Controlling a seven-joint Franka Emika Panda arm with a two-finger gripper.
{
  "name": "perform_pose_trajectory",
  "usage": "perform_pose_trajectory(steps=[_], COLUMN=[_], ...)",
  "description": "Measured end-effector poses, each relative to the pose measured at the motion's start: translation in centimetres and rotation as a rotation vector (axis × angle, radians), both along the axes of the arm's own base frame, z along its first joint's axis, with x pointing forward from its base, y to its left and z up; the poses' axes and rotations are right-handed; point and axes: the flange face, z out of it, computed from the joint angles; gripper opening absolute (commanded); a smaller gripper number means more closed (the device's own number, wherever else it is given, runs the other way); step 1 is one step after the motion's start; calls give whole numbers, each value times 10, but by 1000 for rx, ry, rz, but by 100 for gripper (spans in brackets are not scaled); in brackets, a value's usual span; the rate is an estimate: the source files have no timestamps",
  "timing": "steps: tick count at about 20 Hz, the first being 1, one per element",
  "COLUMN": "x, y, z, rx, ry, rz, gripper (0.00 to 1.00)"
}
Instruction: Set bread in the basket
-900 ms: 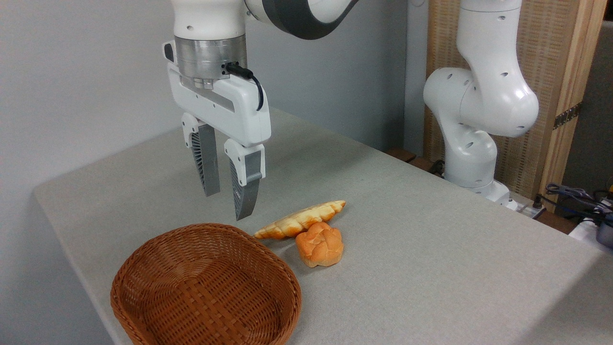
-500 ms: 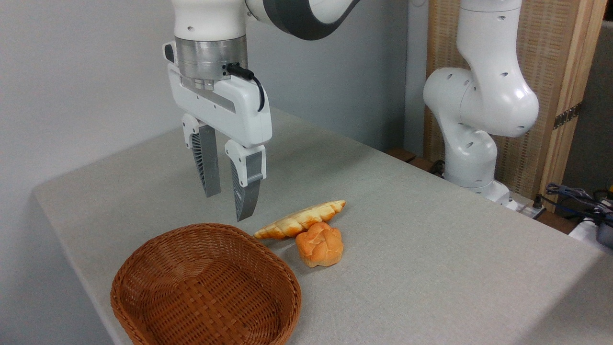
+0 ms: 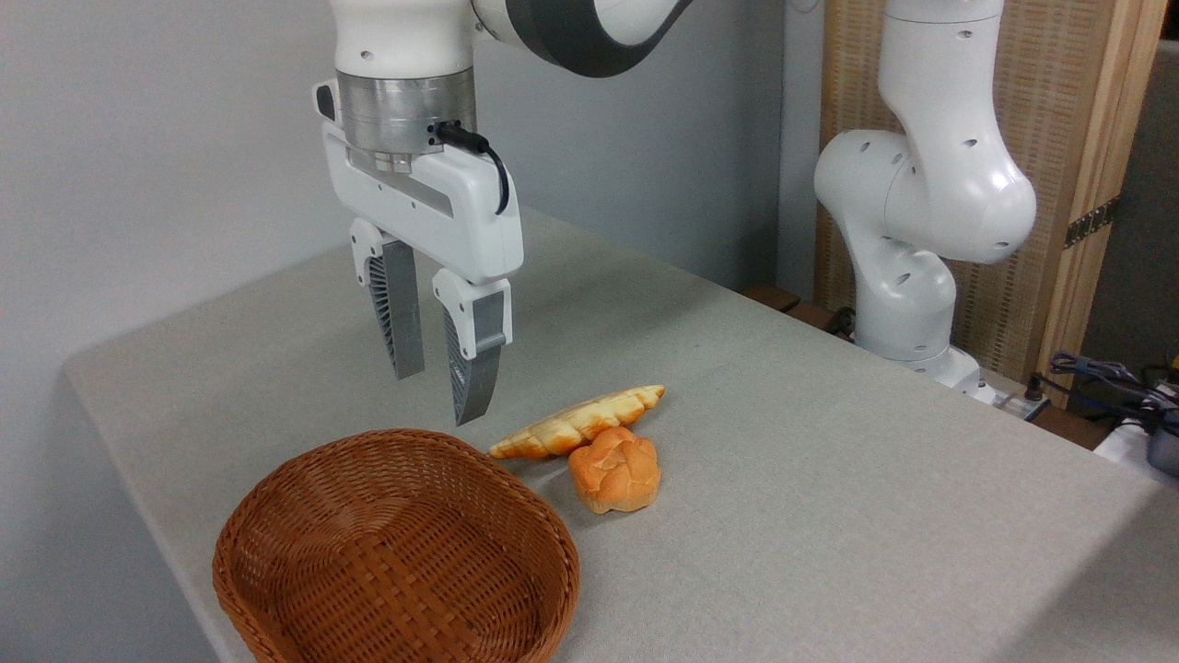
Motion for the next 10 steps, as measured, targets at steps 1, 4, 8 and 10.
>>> perform_pose_trajectory(steps=[1, 4, 8, 10], x=[0, 1, 1, 1], y=[0, 1, 1, 0], z=[0, -5, -25, -33], rx=[-1, -4, -4, -3], ry=[1, 14, 97, 131], rz=[7, 36, 39, 37], gripper=[100, 100, 100, 100])
